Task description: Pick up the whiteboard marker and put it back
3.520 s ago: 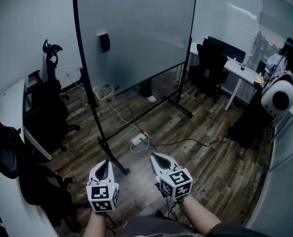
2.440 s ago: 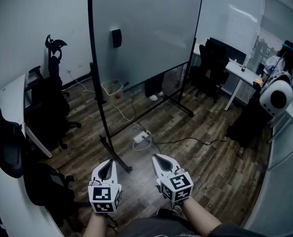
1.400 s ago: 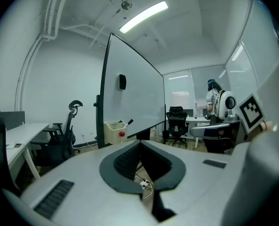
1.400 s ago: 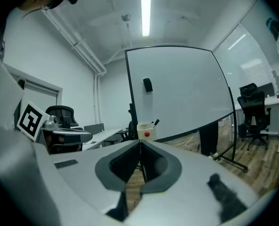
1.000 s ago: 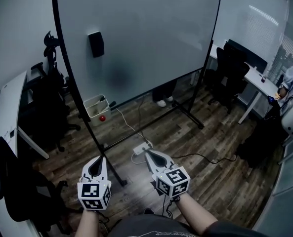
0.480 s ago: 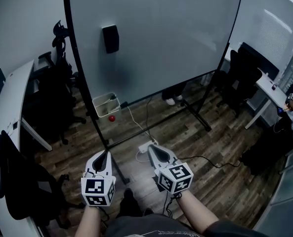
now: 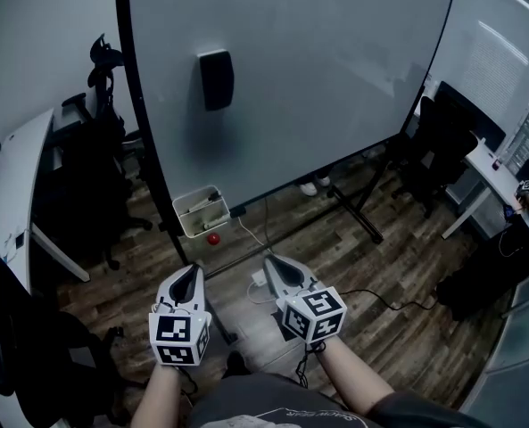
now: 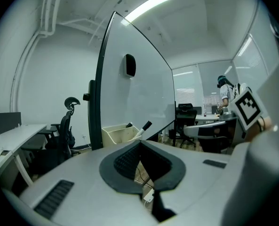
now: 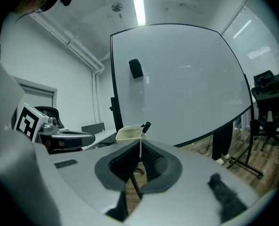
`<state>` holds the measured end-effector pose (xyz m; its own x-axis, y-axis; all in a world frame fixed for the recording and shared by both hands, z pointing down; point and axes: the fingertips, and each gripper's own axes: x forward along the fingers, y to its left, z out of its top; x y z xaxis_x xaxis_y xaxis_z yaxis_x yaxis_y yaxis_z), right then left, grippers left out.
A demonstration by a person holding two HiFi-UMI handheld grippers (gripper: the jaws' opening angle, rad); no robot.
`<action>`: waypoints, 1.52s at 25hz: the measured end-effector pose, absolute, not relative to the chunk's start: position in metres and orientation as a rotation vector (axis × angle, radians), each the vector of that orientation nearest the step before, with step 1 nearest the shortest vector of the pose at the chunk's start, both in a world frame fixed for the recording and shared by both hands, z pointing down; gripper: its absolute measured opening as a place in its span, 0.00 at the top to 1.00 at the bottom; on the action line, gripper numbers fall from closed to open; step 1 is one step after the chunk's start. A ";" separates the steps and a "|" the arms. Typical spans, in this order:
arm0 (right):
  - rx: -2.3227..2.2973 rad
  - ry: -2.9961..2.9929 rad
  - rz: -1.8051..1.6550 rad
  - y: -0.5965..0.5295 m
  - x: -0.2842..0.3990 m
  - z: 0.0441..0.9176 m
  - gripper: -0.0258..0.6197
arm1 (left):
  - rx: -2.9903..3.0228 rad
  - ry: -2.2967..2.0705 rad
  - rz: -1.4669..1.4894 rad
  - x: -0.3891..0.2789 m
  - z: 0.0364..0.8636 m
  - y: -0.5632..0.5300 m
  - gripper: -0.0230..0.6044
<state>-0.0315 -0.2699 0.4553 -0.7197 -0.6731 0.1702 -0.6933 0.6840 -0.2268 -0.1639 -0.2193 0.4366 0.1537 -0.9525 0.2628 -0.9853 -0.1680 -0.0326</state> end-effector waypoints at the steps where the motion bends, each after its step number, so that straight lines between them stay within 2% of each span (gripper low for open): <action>1: 1.148 -2.813 0.430 -0.276 -0.036 0.456 0.92 | 2.271 -1.923 0.336 -0.168 0.437 -0.226 0.94; 13: 1.116 -2.820 0.498 -0.327 -0.082 0.464 0.91 | 2.253 -1.913 0.338 -0.208 0.449 -0.270 0.94; 16: 1.104 -2.826 0.523 -0.332 -0.094 0.466 0.80 | 2.256 -1.914 0.335 -0.214 0.448 -0.275 0.94; 22: 1.154 -2.823 0.570 -0.351 -0.107 0.466 0.75 | 2.263 -1.912 0.331 -0.225 0.450 -0.284 0.94; 38: 1.218 -2.859 0.751 -0.378 -0.122 0.465 0.73 | 2.265 -1.911 0.334 -0.241 0.451 -0.297 0.94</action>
<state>-0.1220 -0.3779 0.4653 -0.7084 -0.6940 0.1287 -0.6678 0.5998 -0.4408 -0.2407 -0.2970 0.4514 0.1595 -0.9494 0.2706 -0.9849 -0.1717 -0.0220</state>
